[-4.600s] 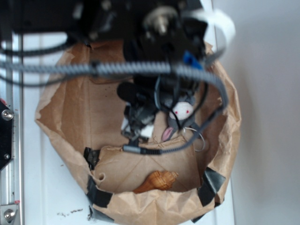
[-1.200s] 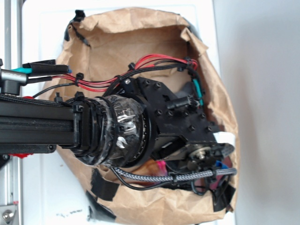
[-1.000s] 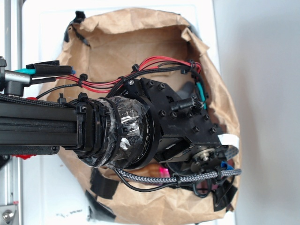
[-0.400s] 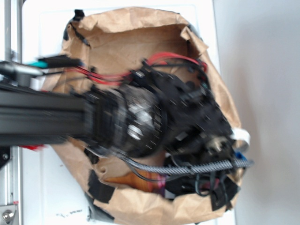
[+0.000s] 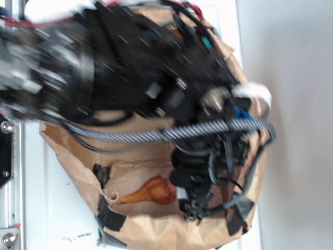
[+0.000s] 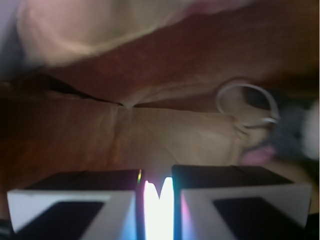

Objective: Grab the shell.

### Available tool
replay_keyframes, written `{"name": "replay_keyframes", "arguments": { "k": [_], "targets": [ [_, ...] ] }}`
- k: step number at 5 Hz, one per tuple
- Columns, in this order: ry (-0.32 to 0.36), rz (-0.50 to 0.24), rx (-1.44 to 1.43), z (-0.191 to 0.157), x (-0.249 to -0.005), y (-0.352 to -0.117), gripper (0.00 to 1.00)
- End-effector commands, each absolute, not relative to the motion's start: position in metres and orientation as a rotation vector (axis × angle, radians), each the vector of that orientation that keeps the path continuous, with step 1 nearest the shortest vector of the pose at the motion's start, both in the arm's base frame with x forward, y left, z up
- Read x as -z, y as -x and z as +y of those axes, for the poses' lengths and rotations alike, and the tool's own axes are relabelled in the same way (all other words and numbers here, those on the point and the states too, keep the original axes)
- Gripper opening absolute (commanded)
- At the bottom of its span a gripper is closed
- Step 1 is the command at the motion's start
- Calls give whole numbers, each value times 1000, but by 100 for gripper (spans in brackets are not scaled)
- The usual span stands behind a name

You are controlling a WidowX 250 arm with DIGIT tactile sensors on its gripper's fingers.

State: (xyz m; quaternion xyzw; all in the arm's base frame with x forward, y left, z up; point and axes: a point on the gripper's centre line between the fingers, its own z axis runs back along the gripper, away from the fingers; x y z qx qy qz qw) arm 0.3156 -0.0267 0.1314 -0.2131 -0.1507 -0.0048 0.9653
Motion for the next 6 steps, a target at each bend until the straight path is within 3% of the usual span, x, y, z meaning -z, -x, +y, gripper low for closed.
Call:
{"name": "replay_keyframes", "arguments": {
  "k": [1,3,4,6],
  "targets": [
    [376,-320,28,-26,-146,-307,100],
    [247,-343,59,-50,-105,-297,100],
    [233,-334,88,-65,-92,-286,100],
    [221,-303,101,-97,-69,-306,100]
  ]
}}
